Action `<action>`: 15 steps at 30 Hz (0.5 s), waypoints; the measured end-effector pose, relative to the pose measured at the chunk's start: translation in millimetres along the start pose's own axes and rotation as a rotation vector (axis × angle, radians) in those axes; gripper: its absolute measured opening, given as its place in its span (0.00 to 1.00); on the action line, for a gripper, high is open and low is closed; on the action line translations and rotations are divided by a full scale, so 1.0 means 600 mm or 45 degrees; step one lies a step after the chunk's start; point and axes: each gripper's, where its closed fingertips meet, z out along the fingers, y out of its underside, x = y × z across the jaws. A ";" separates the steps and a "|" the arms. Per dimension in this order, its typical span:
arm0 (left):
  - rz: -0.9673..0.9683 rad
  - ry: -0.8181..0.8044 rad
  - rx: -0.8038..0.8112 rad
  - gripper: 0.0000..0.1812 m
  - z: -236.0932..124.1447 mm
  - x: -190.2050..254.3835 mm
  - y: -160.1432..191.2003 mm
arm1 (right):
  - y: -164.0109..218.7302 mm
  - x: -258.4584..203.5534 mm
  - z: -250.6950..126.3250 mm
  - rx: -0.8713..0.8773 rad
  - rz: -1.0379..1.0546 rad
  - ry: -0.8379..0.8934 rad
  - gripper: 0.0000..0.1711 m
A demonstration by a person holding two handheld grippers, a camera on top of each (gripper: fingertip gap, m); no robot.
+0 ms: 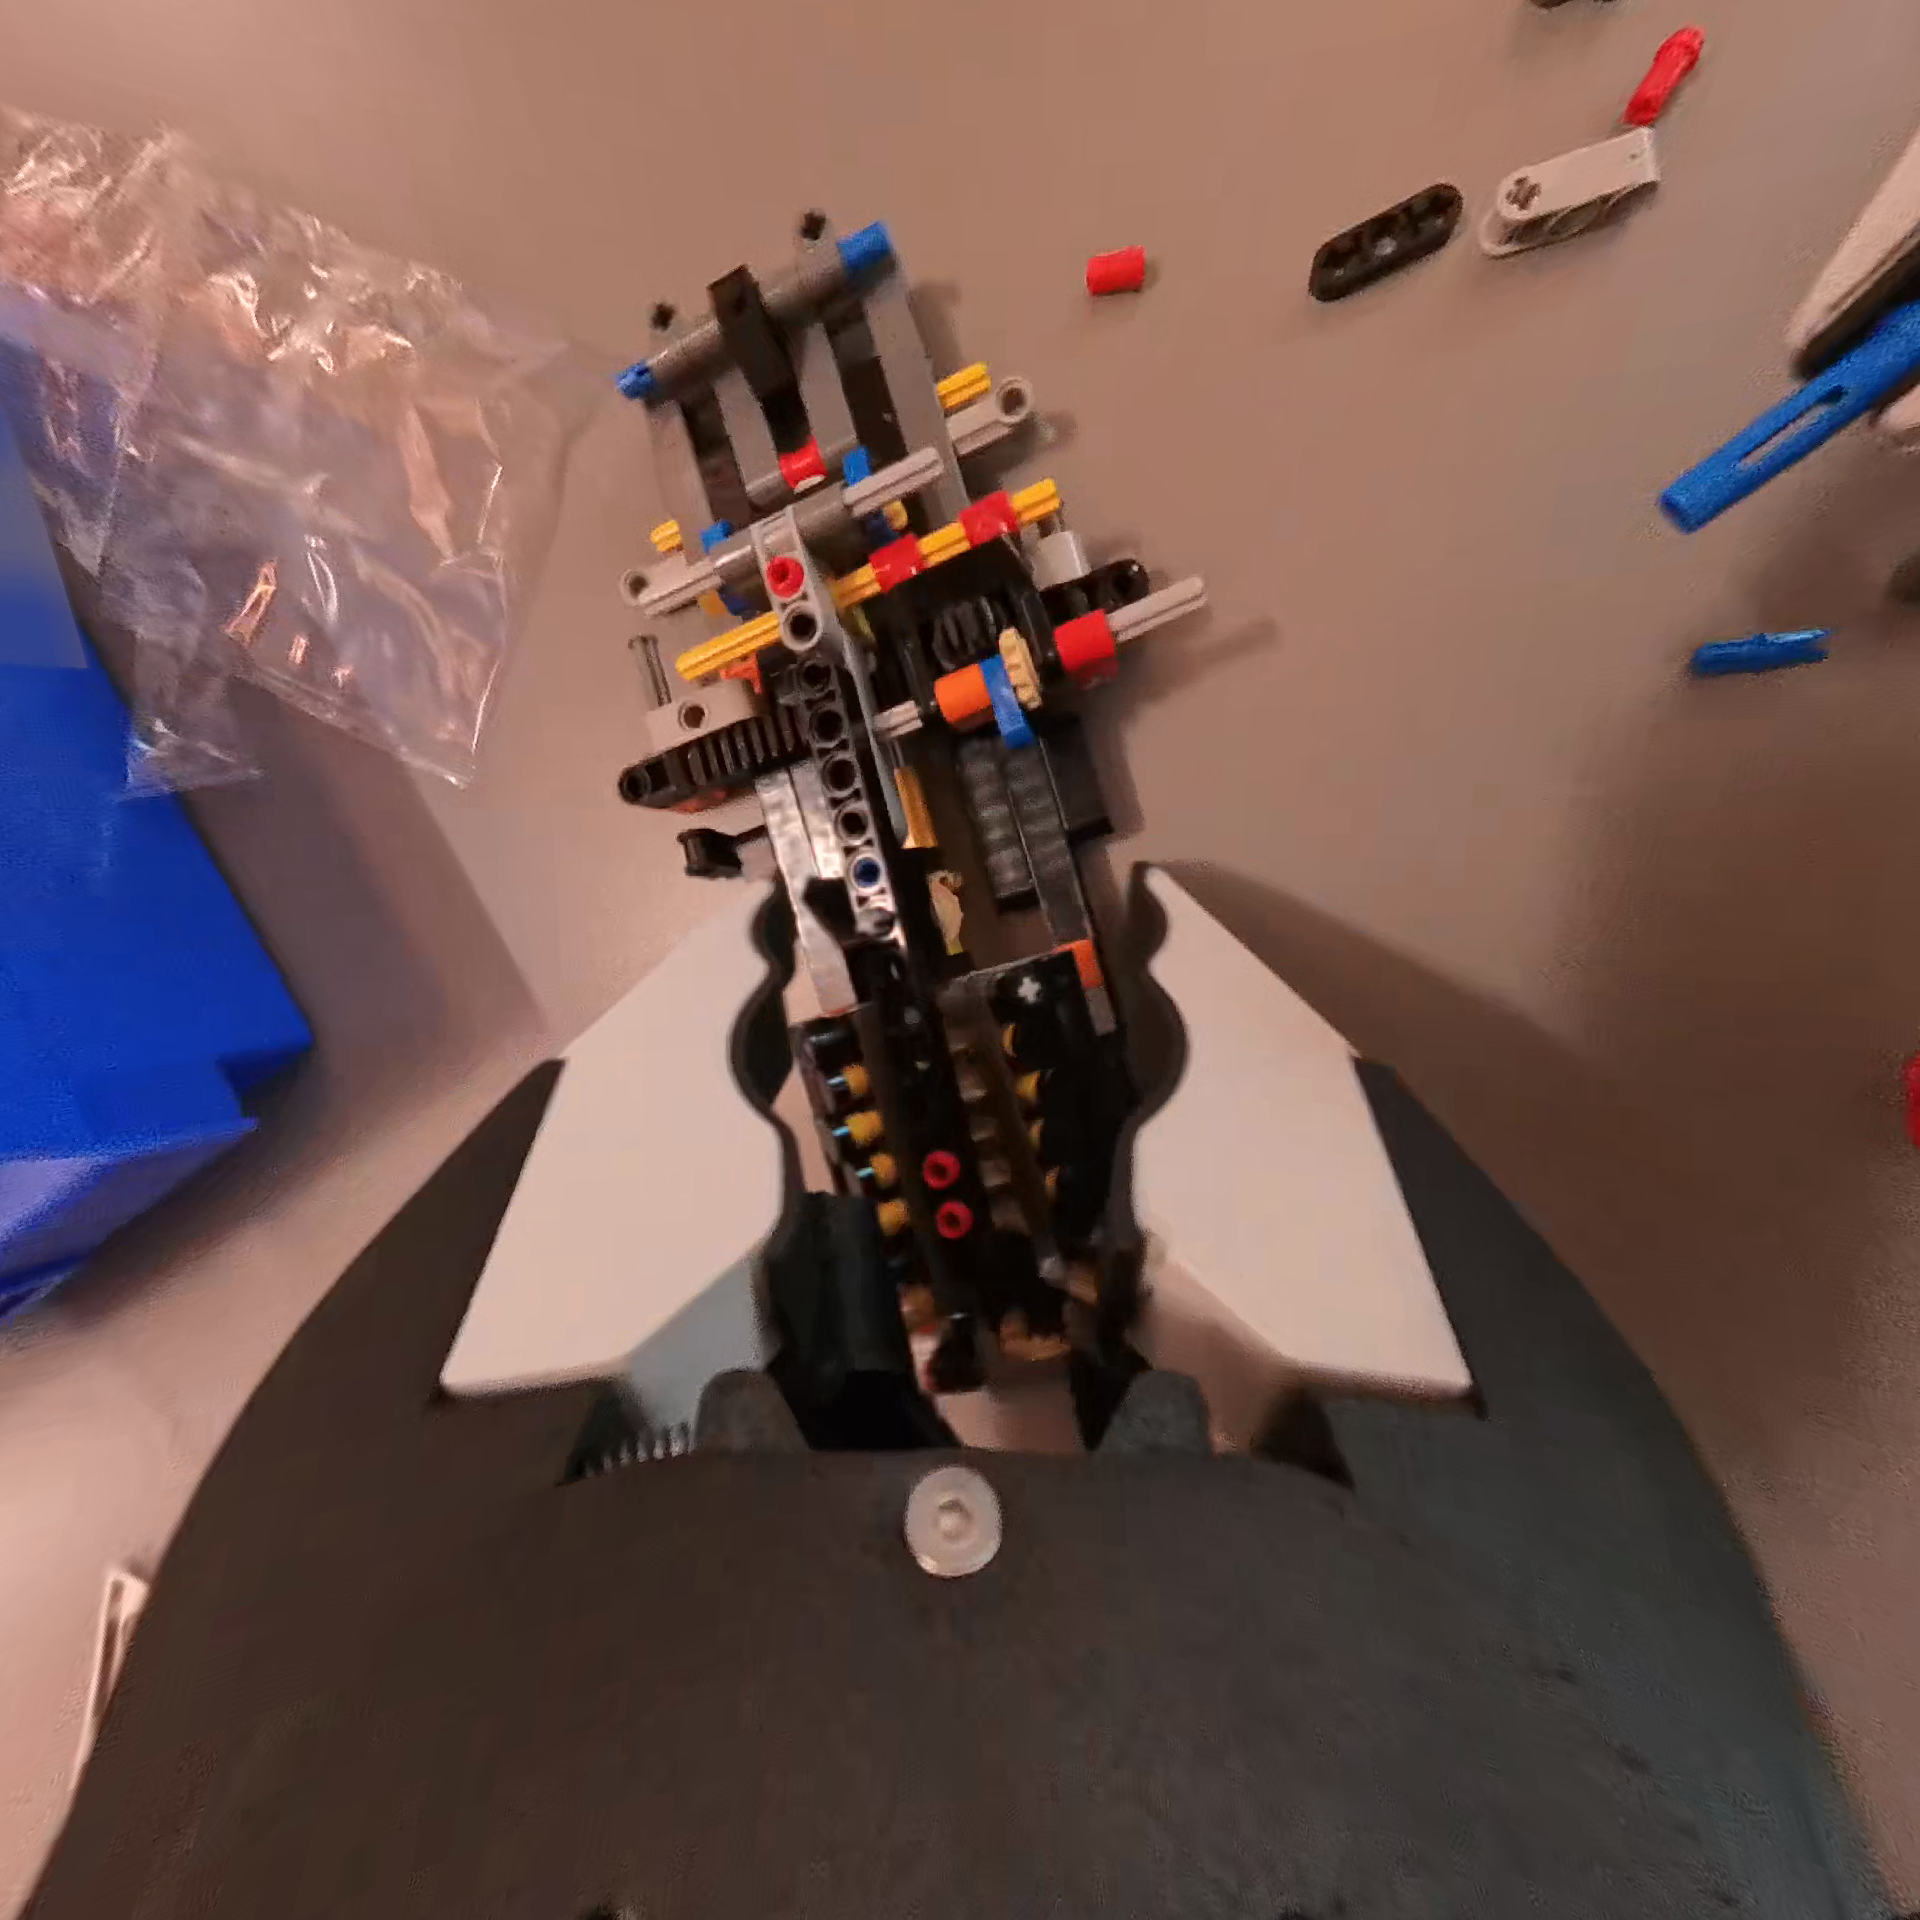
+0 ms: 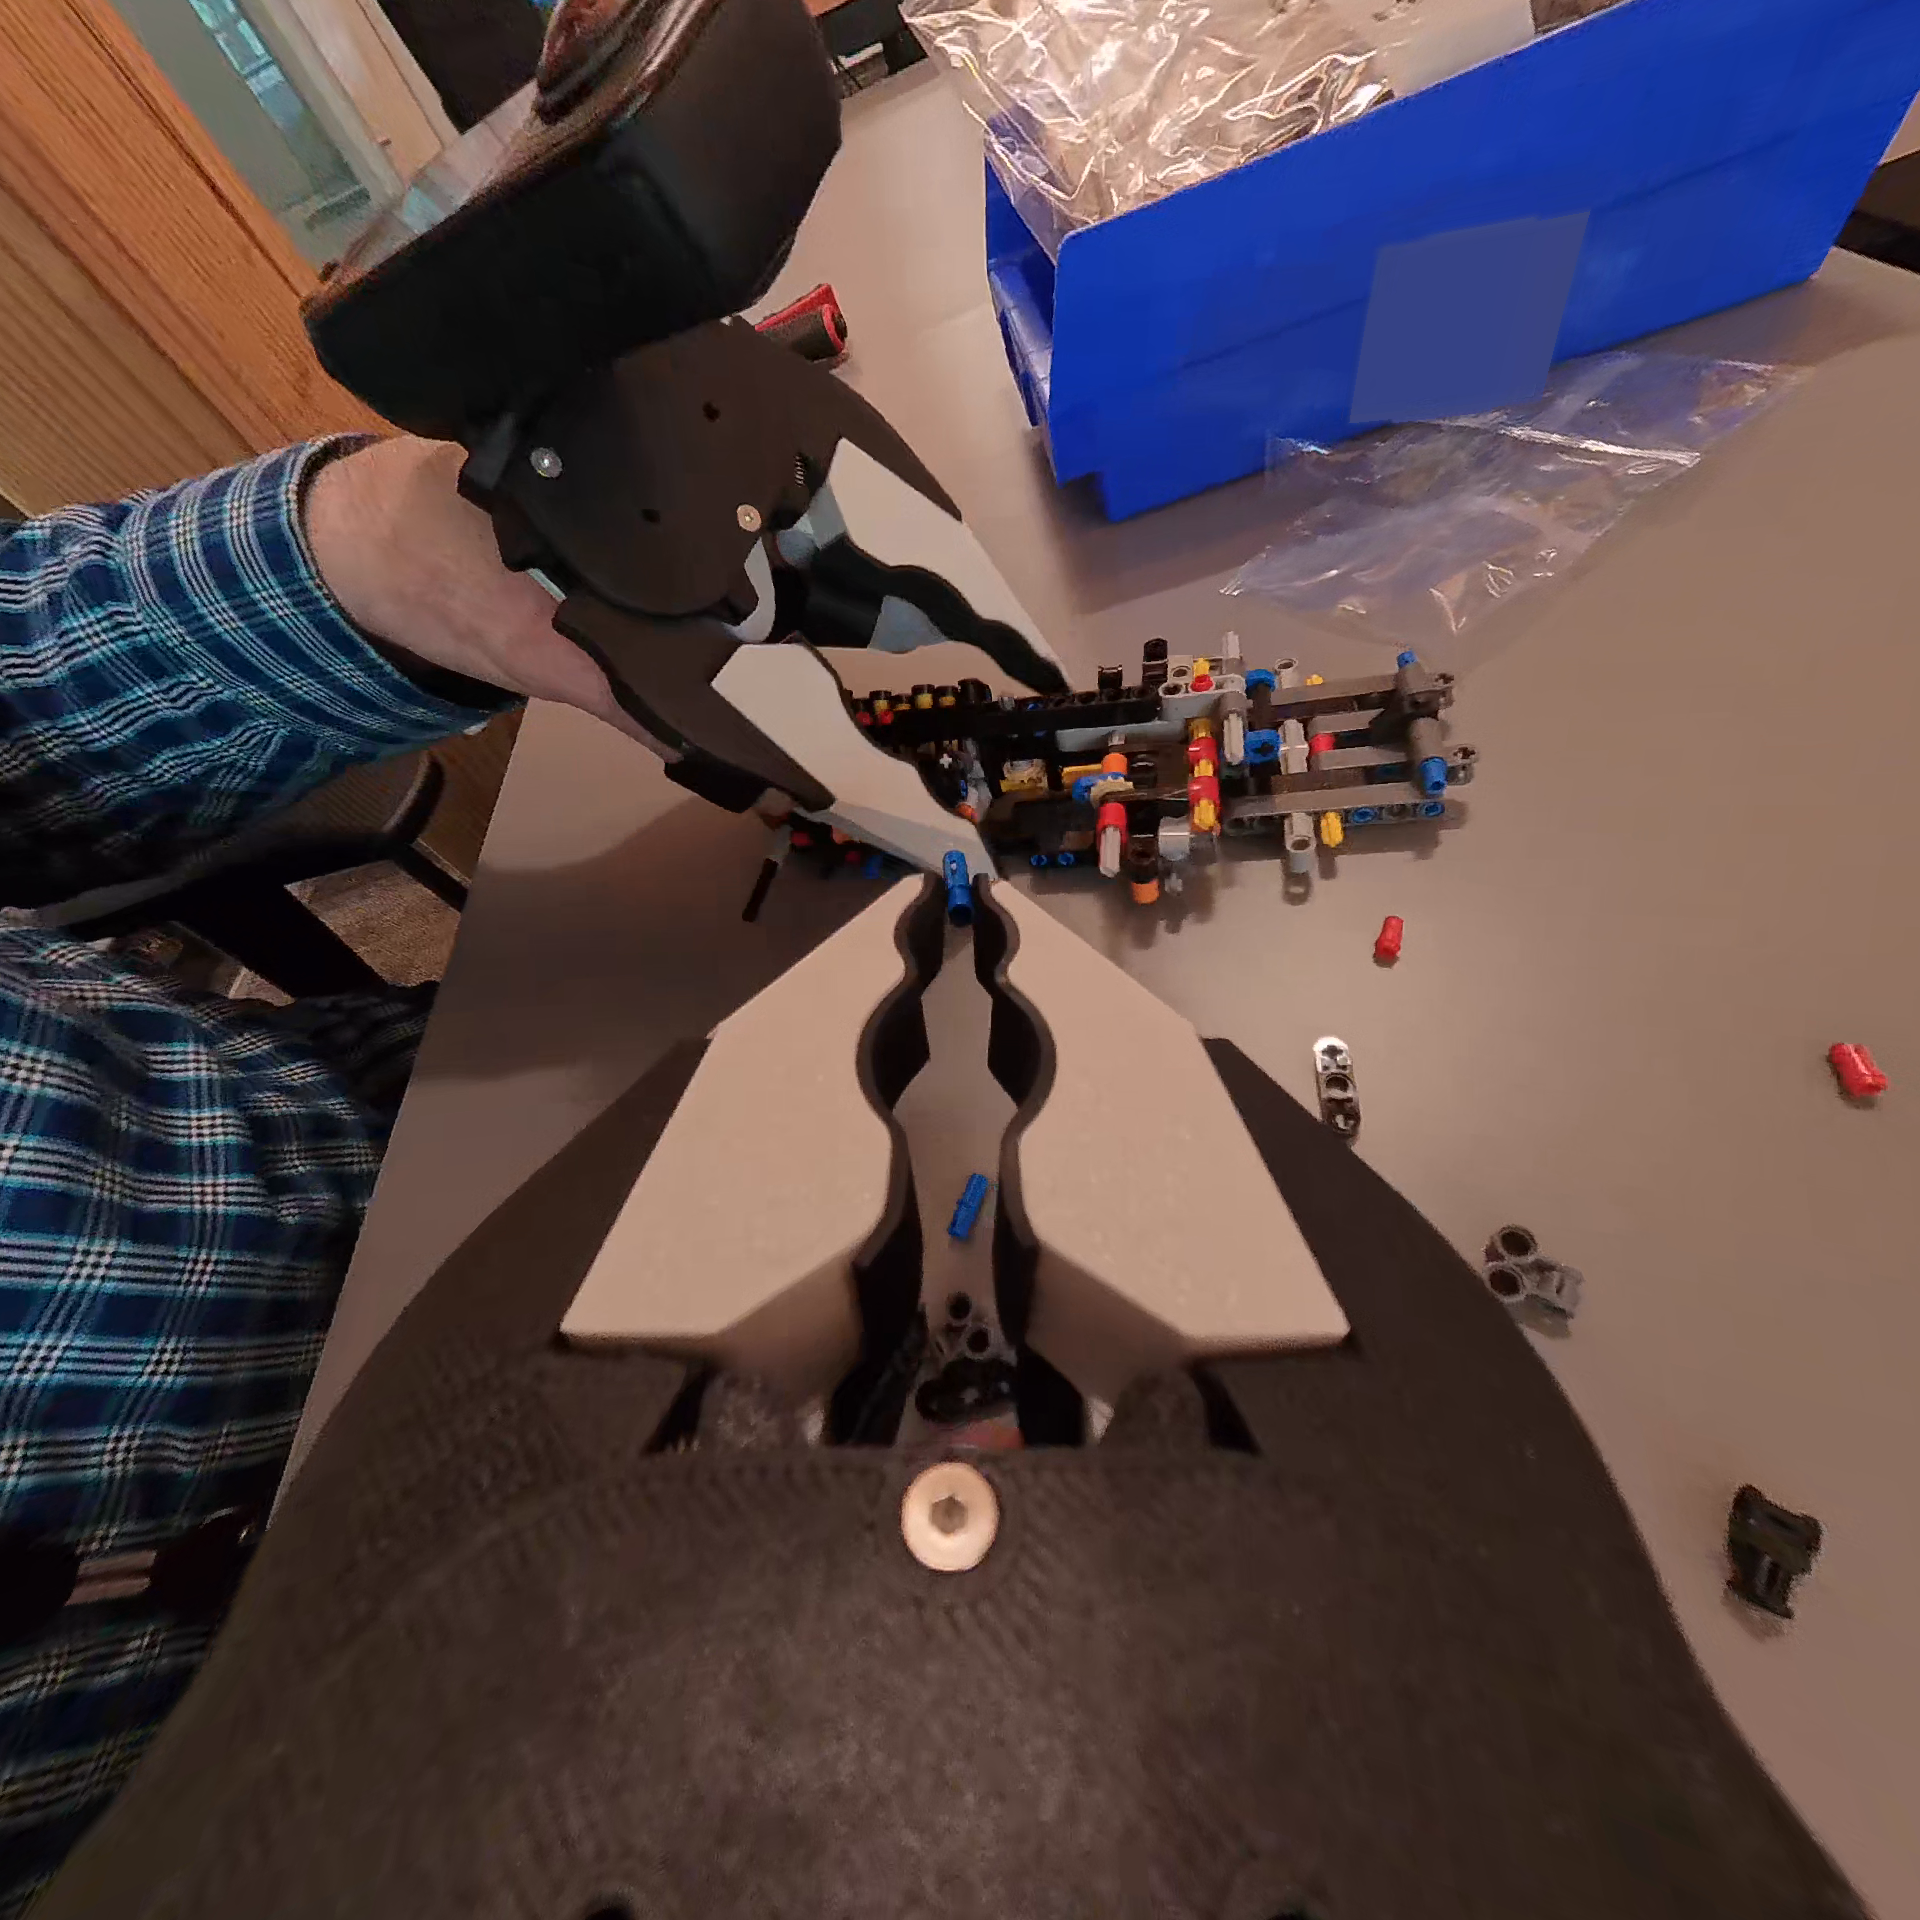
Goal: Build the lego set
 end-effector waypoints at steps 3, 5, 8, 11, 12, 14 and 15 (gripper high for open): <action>-0.039 0.005 0.024 0.23 0.003 -0.001 0.000 | 0.002 0.005 -0.002 -0.003 -0.006 0.022 0.01; -0.040 -0.015 0.031 0.23 0.003 -0.002 0.000 | 0.002 0.007 -0.003 -0.005 -0.014 0.037 0.01; -0.054 -0.025 0.057 0.22 0.001 -0.004 -0.002 | 0.003 0.007 -0.002 -0.015 -0.044 0.058 0.01; -0.103 -0.003 0.110 0.21 -0.009 -0.008 -0.006 | 0.005 0.008 0.002 -0.016 -0.070 0.075 0.01; -0.127 0.007 0.132 0.20 -0.014 -0.009 -0.008 | 0.007 0.008 0.004 -0.021 -0.078 0.079 0.01; -0.191 0.058 0.181 0.20 -0.021 -0.007 -0.012 | 0.007 0.004 0.009 -0.017 -0.102 0.085 0.01; -0.220 0.088 0.199 0.20 -0.023 -0.004 -0.013 | 0.006 0.001 0.011 -0.016 -0.118 0.087 0.01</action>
